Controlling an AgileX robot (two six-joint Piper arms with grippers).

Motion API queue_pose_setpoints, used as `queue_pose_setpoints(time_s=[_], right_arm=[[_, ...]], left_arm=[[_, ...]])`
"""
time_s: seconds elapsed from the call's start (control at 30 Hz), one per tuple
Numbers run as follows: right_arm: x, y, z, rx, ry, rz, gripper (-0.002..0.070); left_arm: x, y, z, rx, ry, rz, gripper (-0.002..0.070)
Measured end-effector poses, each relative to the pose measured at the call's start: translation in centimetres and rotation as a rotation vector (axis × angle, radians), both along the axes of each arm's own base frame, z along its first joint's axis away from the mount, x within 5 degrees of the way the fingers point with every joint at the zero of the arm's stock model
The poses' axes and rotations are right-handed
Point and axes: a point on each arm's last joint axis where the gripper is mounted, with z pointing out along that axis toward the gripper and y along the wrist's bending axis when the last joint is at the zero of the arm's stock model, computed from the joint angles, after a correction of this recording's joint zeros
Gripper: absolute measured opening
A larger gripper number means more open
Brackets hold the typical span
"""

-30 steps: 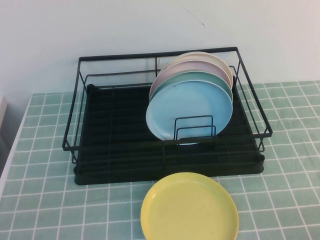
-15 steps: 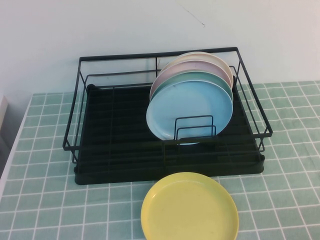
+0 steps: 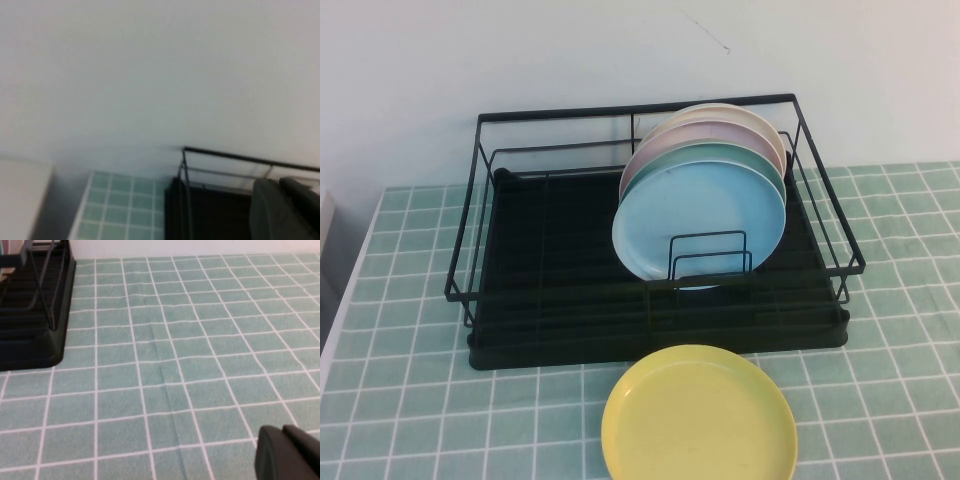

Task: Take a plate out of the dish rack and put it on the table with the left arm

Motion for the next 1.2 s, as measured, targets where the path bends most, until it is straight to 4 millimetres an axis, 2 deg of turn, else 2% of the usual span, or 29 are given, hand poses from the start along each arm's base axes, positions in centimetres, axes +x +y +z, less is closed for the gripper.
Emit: queue_pose_setpoints(time_s=[0.1, 0.23, 0.33, 0.43, 0.57, 0.67, 0.87, 1.0, 1.2], right_arm=[[0.0, 0.0, 0.0, 0.000, 0.000, 0.000, -0.0002], [0.0, 0.0, 0.0, 0.000, 0.000, 0.000, -0.0002], [0.0, 0.0, 0.0, 0.000, 0.000, 0.000, -0.0002], [0.0, 0.0, 0.0, 0.000, 0.000, 0.000, -0.0002], [0.0, 0.0, 0.0, 0.000, 0.000, 0.000, -0.0002], [0.0, 0.0, 0.0, 0.000, 0.000, 0.000, -0.0002], [0.0, 0.0, 0.0, 0.000, 0.000, 0.000, -0.0002], [0.0, 0.0, 0.0, 0.000, 0.000, 0.000, -0.0002], [0.0, 0.0, 0.0, 0.000, 0.000, 0.000, -0.0002]], left_arm=[[2.4, -0.9, -1.5, -0.086, 0.129, -0.064, -0.0004], [5.4, -2.2, -3.7, -0.077, 0.289, -0.193, -0.0004], [7.6, -3.5, -5.5, -0.057, 0.382, -0.357, -0.0004], [9.5, -5.1, -6.8, -0.039, 0.400, -0.560, -0.0004], [11.0, -6.6, -7.8, -0.026, 0.370, -0.705, 0.0006], [12.0, -7.8, -8.9, -0.017, 0.384, -0.742, 0.0042], [14.4, -11.0, -11.3, 0.087, 0.429, -0.806, 0.0219], [16.1, -12.8, -11.9, 0.192, 0.393, -0.846, 0.0314], [18.4, -14.5, -12.0, 0.354, 0.297, -0.926, 0.0378]])
